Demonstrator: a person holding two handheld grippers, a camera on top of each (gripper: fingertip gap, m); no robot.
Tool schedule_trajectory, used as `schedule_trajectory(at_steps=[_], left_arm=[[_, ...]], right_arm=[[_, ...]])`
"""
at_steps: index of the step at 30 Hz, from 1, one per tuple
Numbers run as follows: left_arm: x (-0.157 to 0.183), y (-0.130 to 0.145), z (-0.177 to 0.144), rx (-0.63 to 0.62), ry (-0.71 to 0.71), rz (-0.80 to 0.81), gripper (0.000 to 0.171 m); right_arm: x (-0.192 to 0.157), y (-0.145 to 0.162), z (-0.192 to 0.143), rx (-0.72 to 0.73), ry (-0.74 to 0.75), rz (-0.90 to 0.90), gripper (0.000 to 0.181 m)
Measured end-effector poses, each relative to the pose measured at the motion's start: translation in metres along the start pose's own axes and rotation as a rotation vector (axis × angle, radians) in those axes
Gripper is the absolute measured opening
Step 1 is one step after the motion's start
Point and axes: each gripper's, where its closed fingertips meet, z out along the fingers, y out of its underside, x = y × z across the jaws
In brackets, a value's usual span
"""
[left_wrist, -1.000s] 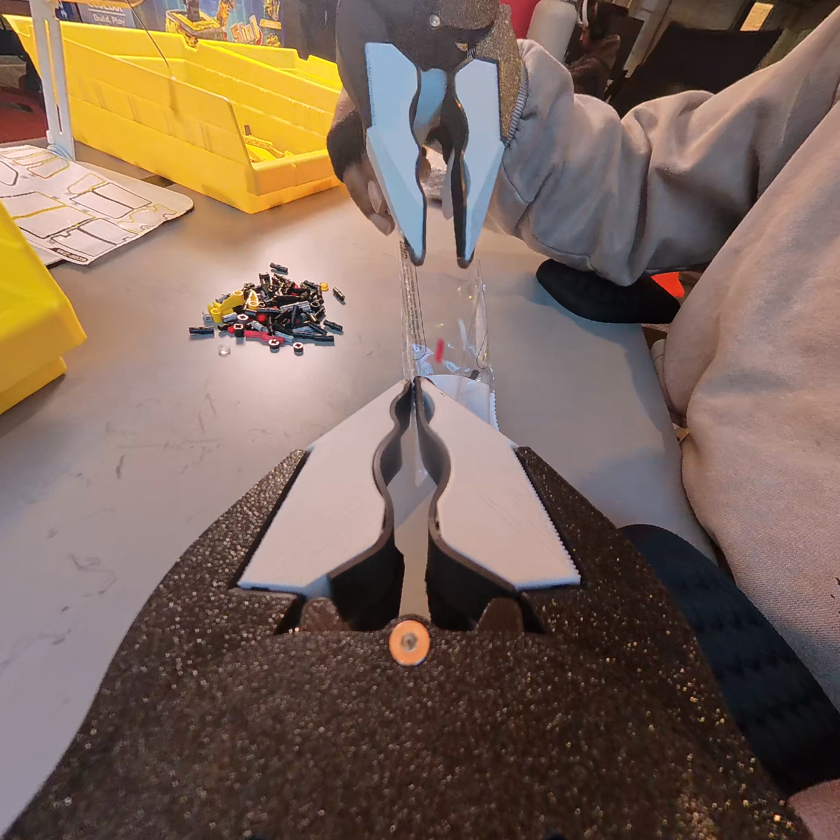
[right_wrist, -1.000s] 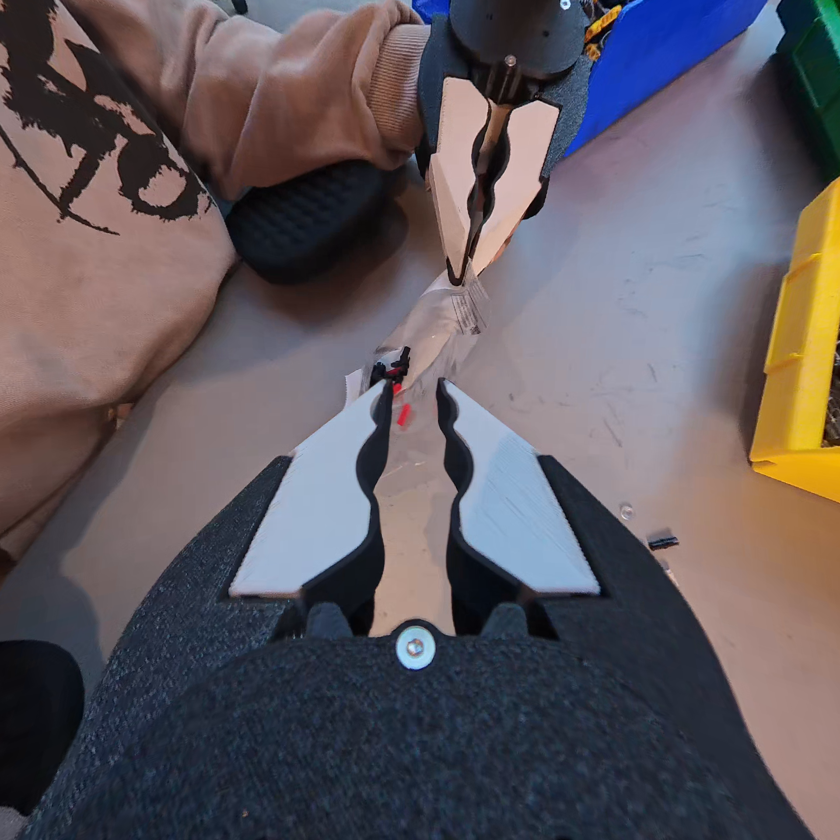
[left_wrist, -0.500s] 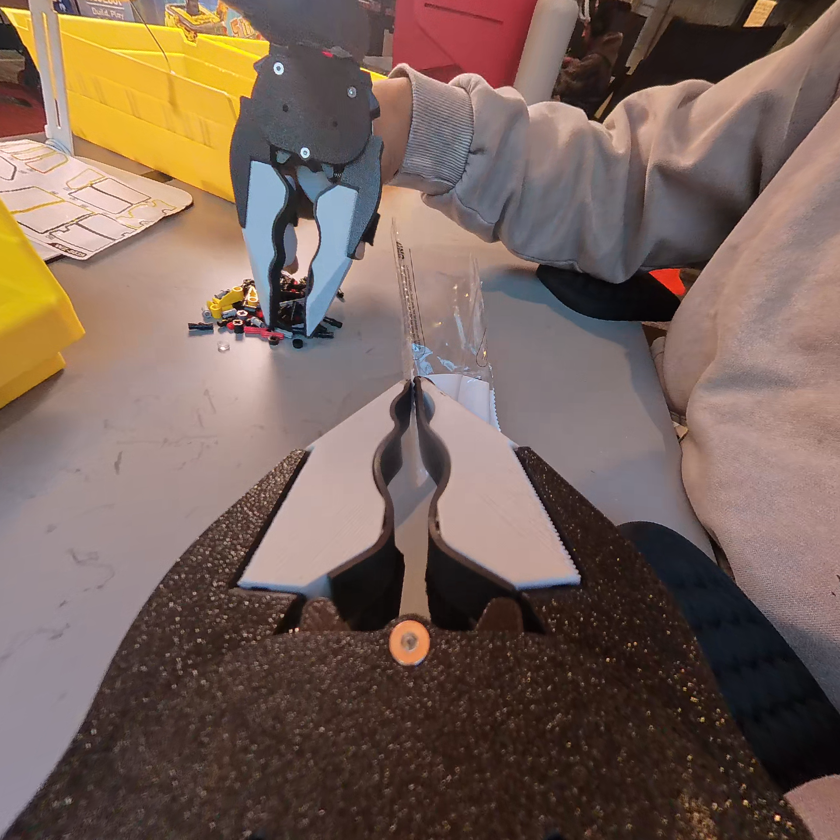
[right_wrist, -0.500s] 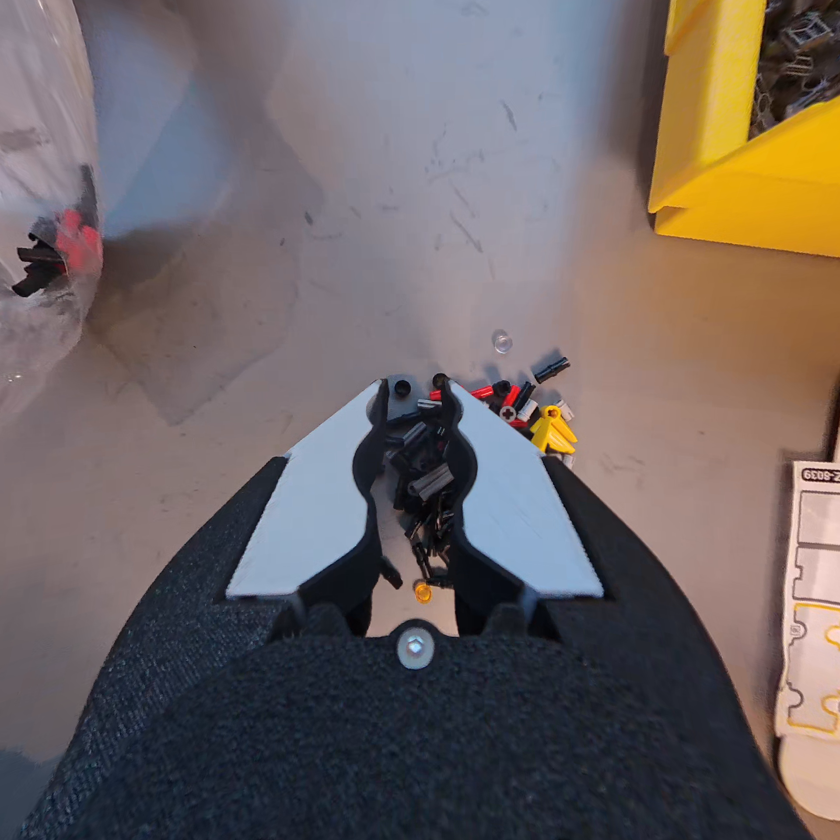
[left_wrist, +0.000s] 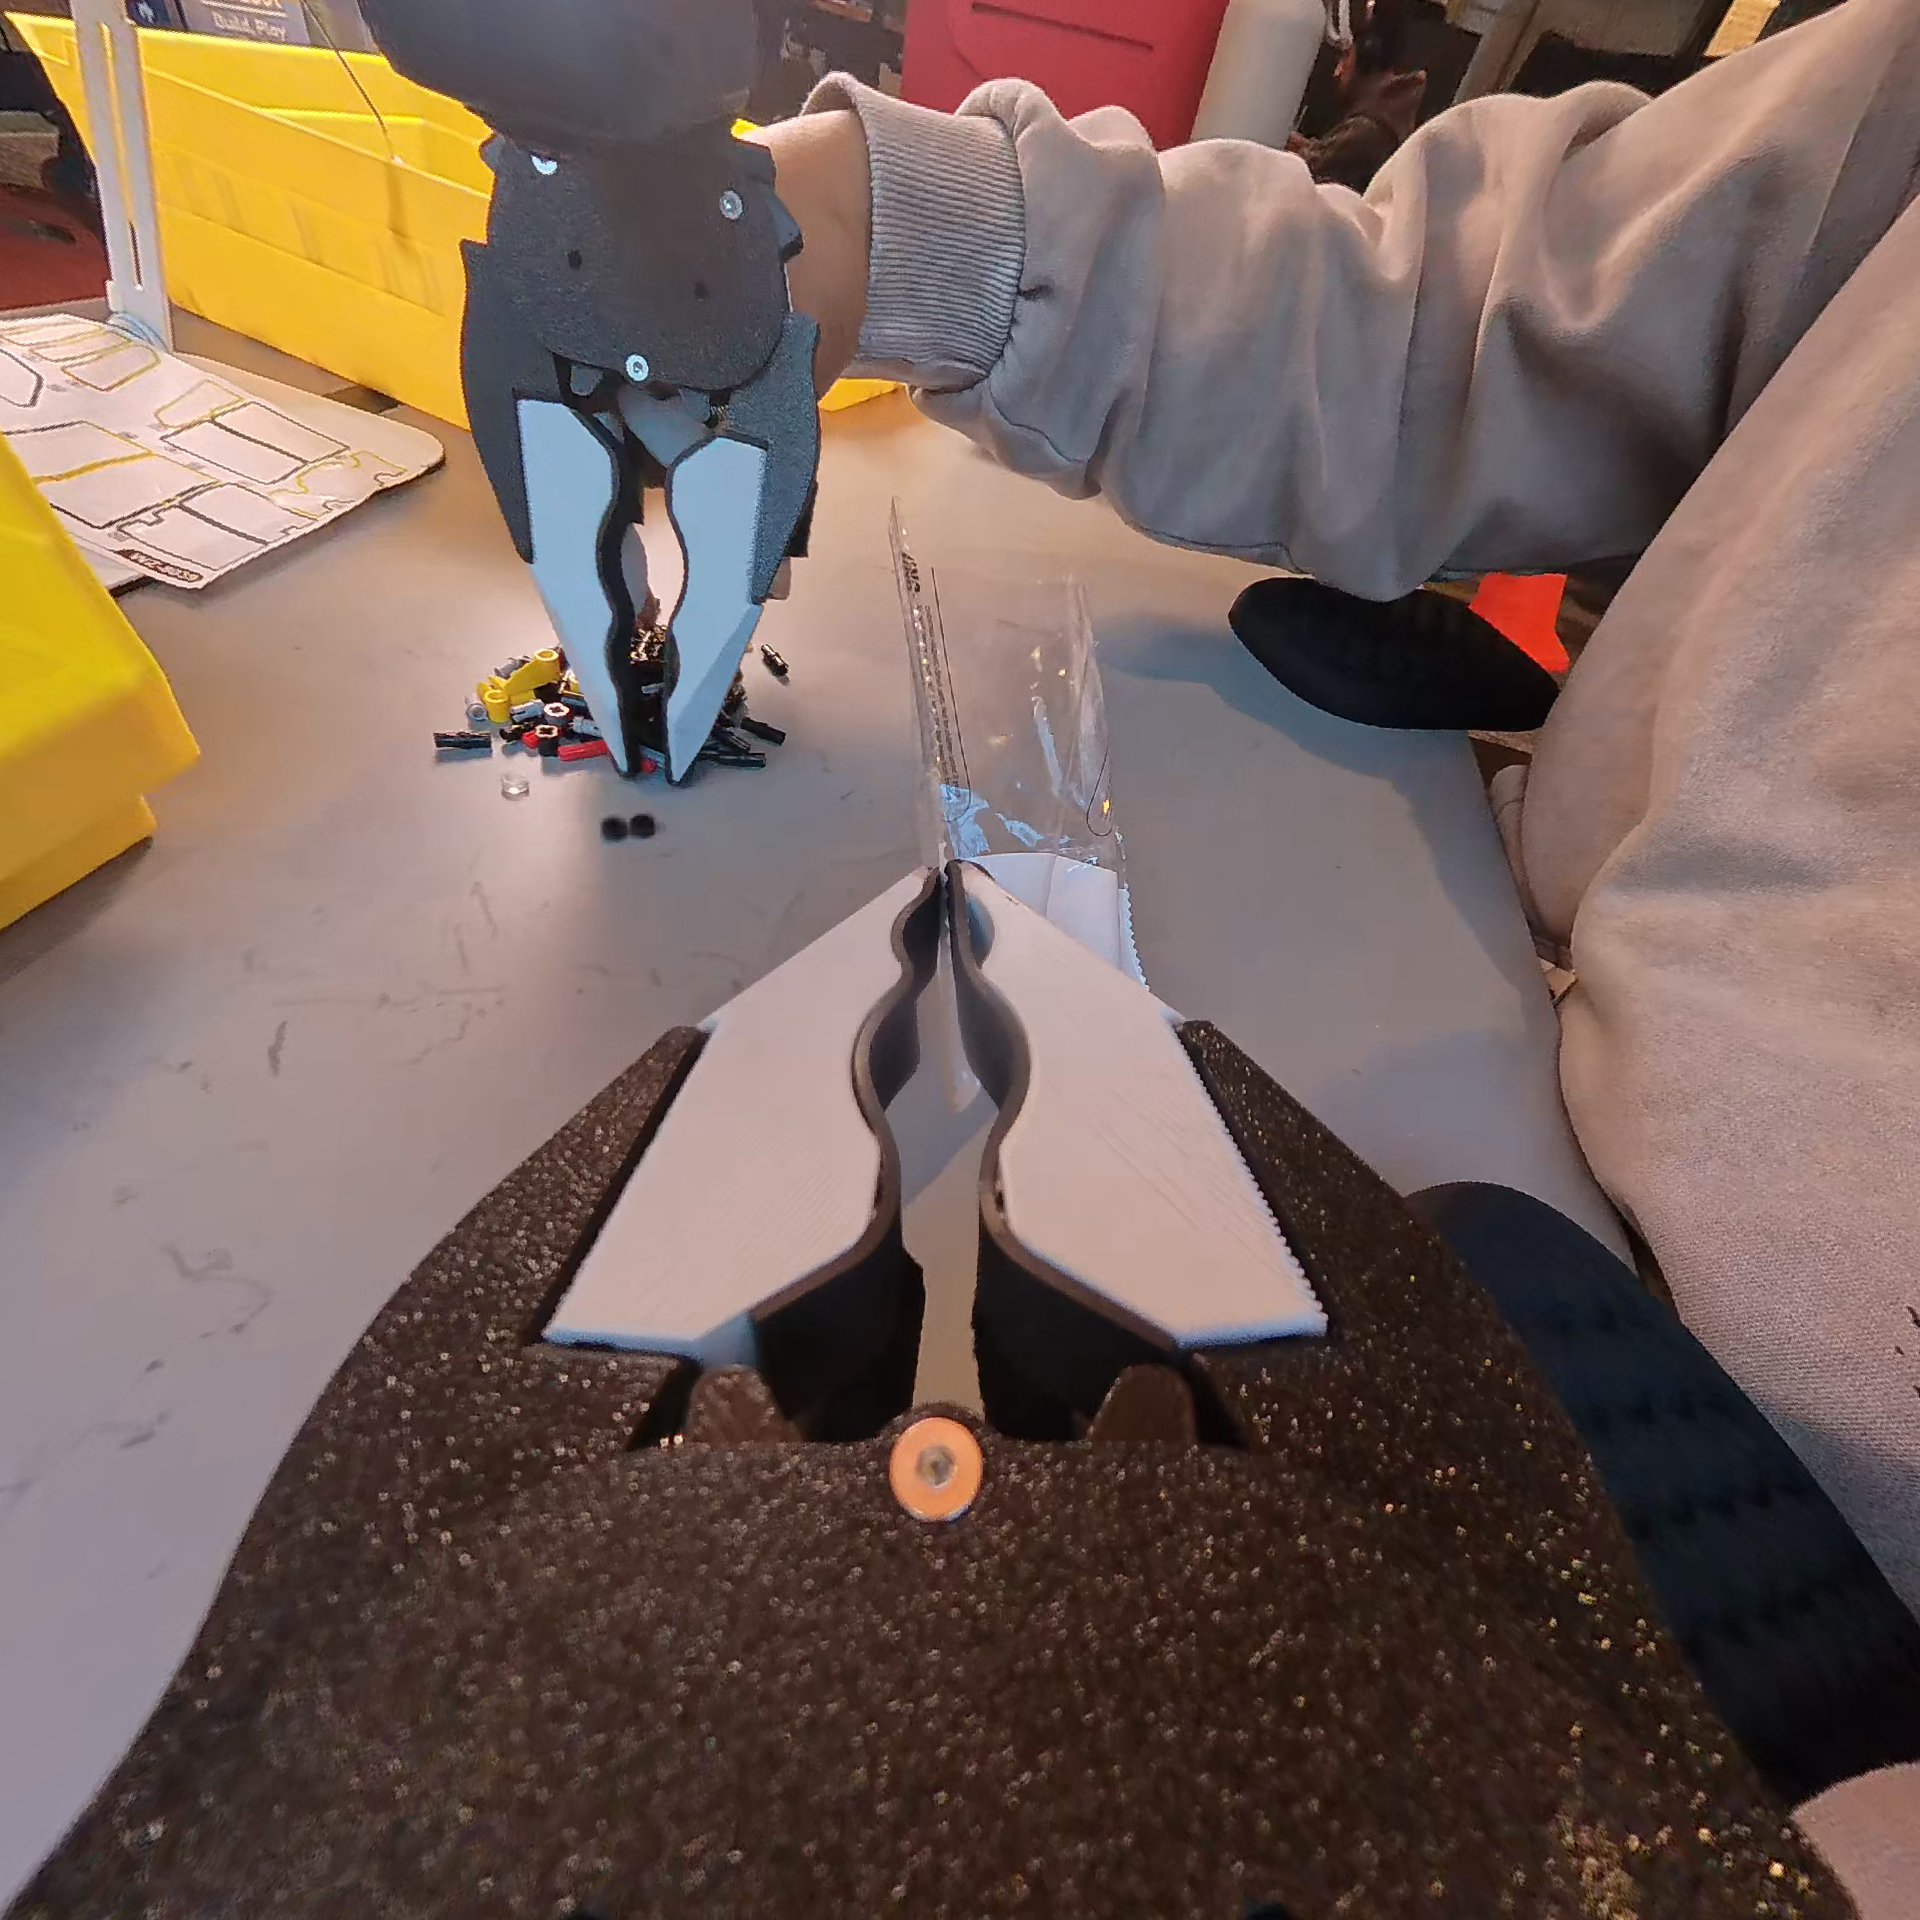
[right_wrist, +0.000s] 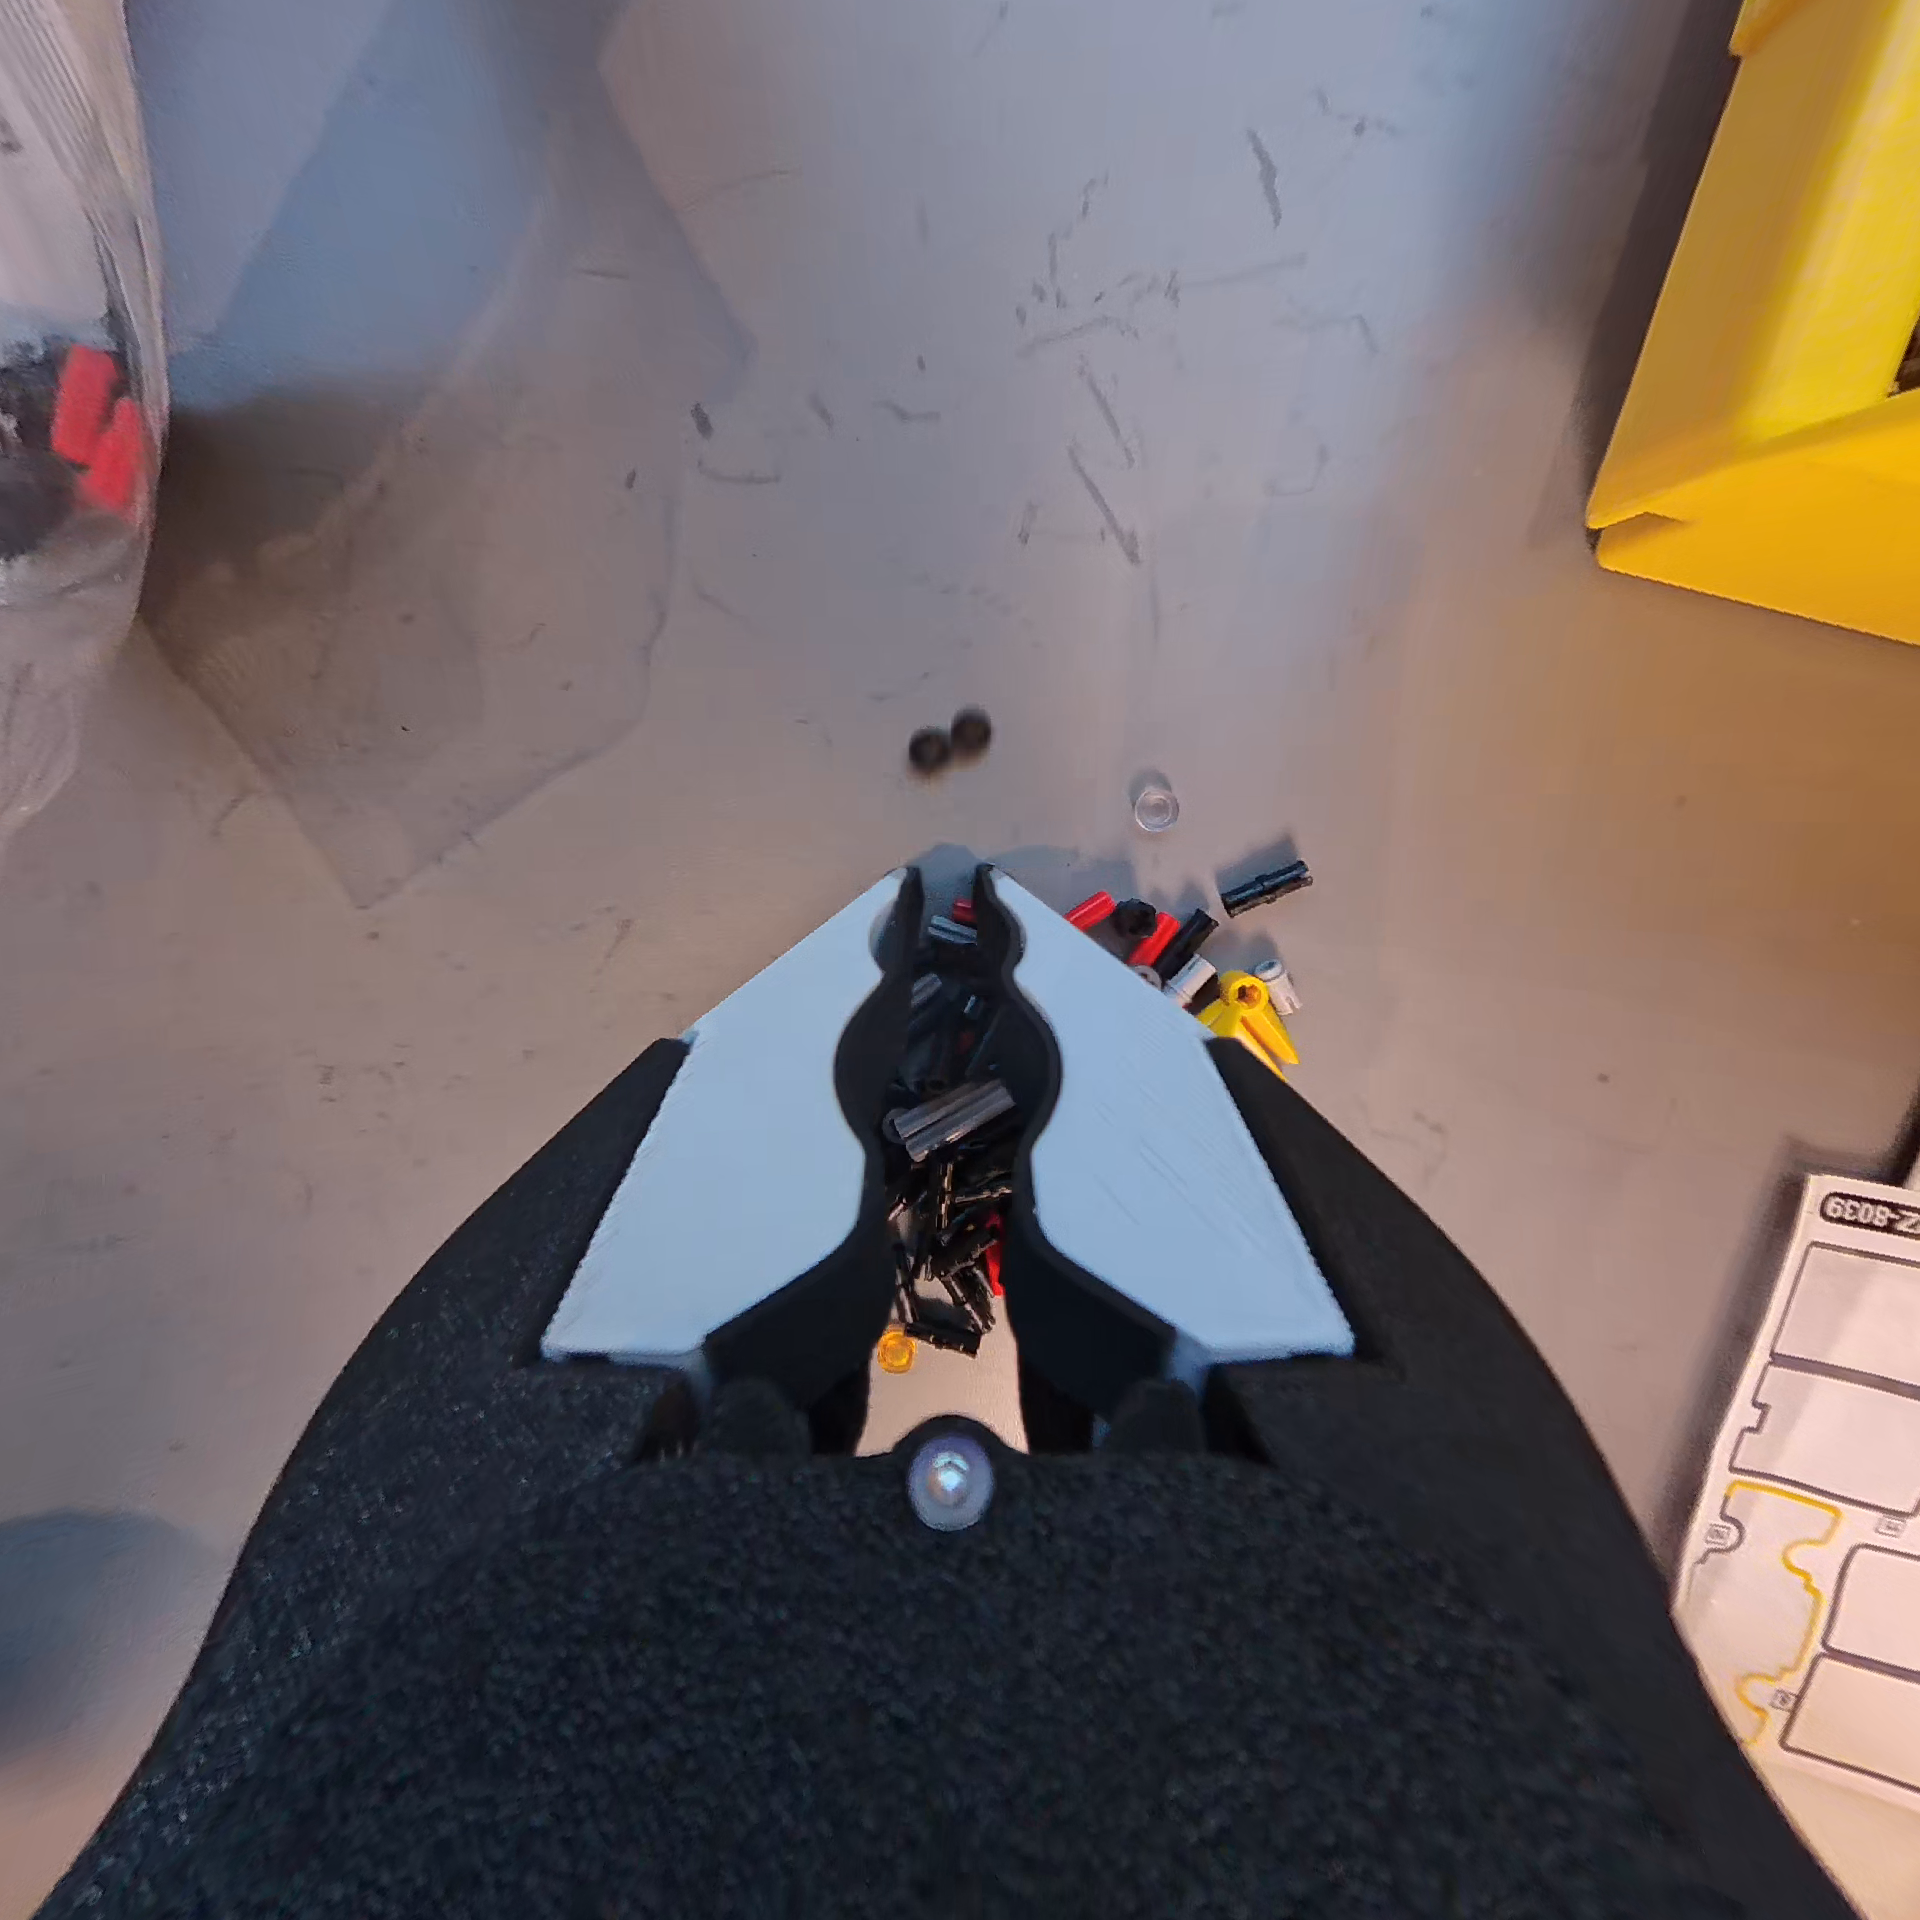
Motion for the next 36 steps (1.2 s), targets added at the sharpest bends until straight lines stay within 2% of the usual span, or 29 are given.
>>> schedule_trajectory(at_steps=[3,8,13,15,17,22,27,30,33,36], left_arm=[[0.000,0.000,0.000,0.000,0.003,0.000,0.000],[0.001,0.000,0.000,0.001,0.005,-0.001,0.000],[0.001,0.000,0.000,0.001,0.008,-0.004,0.000],[0.002,0.001,0.001,-0.004,0.018,-0.007,0.000],[0.005,0.002,0.002,-0.009,0.031,-0.004,0.000],[0.010,0.003,0.002,-0.017,0.045,0.002,0.000],[0.007,0.000,-0.002,0.002,0.034,0.001,0.000],[0.005,0.000,-0.003,0.007,0.026,0.001,0.000],[0.003,-0.001,-0.004,0.013,0.015,0.002,0.000],[0.002,-0.002,-0.005,0.022,0.008,0.002,0.000]], right_arm=[[-0.003,-0.001,0.001,0.016,-0.009,-0.006,0.000],[-0.006,-0.010,-0.007,0.081,-0.001,0.002,0.000],[-0.024,-0.061,-0.044,0.316,0.008,-0.049,0.000],[-0.023,-0.078,-0.050,0.358,0.049,-0.057,0.009],[-0.017,-0.080,-0.036,0.306,0.073,-0.046,0.017],[-0.005,-0.069,0.016,0.166,0.042,-0.002,0.019],[-0.002,-0.066,0.029,0.127,0.013,0.012,0.007],[-0.004,-0.066,0.028,0.129,0.013,-0.004,0.006],[-0.011,-0.071,0.010,0.211,0.018,0.003,0.006],[-0.033,-0.085,-0.039,0.407,-0.003,-0.009,0.006]])
